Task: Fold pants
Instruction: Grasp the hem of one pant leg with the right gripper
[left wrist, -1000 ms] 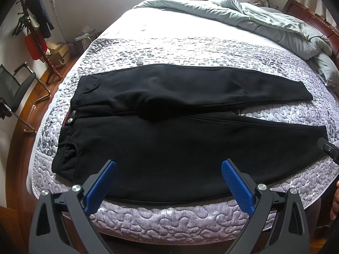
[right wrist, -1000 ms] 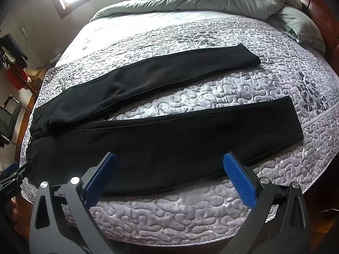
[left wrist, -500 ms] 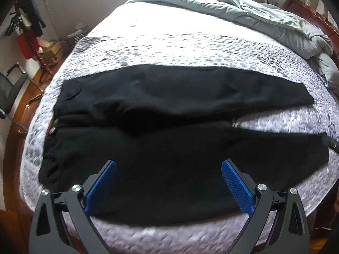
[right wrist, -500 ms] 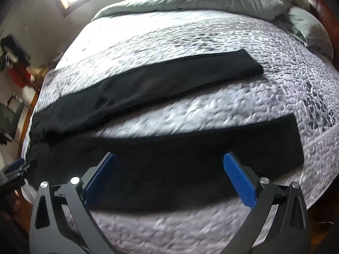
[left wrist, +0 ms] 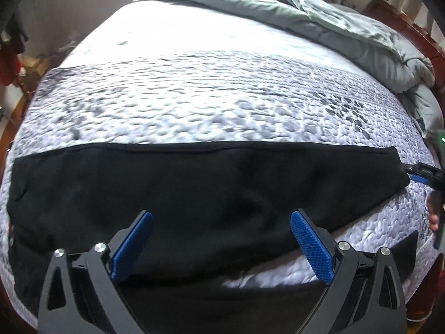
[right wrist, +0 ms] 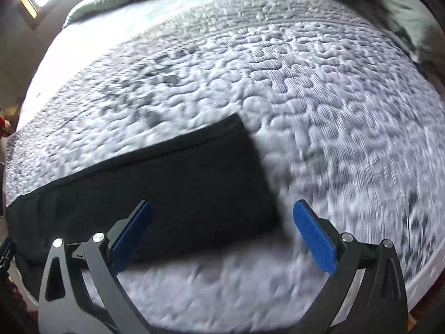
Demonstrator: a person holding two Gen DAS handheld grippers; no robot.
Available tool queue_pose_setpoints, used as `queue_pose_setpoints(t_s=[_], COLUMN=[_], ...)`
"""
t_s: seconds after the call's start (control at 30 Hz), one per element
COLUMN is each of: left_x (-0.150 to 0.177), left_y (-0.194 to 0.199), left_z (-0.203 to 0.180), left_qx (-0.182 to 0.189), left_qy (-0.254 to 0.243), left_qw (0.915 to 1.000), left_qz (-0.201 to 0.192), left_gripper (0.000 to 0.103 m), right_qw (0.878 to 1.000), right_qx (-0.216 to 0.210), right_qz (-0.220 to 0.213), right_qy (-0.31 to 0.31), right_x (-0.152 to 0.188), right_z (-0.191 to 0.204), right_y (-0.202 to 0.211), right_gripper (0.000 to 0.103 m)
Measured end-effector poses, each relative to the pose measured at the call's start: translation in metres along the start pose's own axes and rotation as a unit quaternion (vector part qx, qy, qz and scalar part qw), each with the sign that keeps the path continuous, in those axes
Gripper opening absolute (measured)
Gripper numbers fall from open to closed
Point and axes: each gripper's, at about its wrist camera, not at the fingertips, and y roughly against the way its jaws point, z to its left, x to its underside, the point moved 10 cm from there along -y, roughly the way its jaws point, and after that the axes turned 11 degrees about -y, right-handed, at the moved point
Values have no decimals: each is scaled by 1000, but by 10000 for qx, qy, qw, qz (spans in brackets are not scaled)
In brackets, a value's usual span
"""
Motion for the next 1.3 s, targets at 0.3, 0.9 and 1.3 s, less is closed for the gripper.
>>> queue_pose_setpoints(t_s=[0.3,0.9,1.3], left_x=[-34,-85,-60], left_y=[-41,-96,-101], left_z=[-31,-116,-116], left_qx=[222,2019,2463], left_qy=[-271,-2490,-2513], left_qw=[9993,9470,9319], left_qz=[141,221,882], left_gripper=[99,99,17], right_qw=[9974,9631,9576], right_qx=[-464,-2476,-2689], right_qz=[190,-656,-903], right_qy=[519,824,500], right_x=[-1,30,30], right_z=[22,19,-1], right_y=[-28,92,101], right_gripper=[56,10,5])
